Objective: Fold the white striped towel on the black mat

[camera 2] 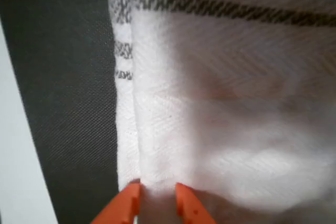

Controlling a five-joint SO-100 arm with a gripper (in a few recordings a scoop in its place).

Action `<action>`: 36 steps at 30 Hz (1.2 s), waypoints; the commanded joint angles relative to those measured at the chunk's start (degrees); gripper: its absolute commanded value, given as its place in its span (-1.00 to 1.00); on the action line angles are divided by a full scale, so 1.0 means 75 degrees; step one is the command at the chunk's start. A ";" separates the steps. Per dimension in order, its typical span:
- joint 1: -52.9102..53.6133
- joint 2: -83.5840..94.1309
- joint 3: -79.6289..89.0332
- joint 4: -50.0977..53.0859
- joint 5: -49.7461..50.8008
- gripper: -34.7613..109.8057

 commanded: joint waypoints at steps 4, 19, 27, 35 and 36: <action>0.0094 0.0164 0.0094 -0.0152 -0.0234 -0.51; -0.0258 0.0773 0.0457 -0.0105 0.0035 -0.33; -0.0375 0.0609 0.0598 -0.0352 0.0152 -0.32; -0.0293 0.0047 0.0305 -0.0469 0.0187 -0.33; -0.0258 0.0012 0.0293 -0.0492 0.0164 -0.36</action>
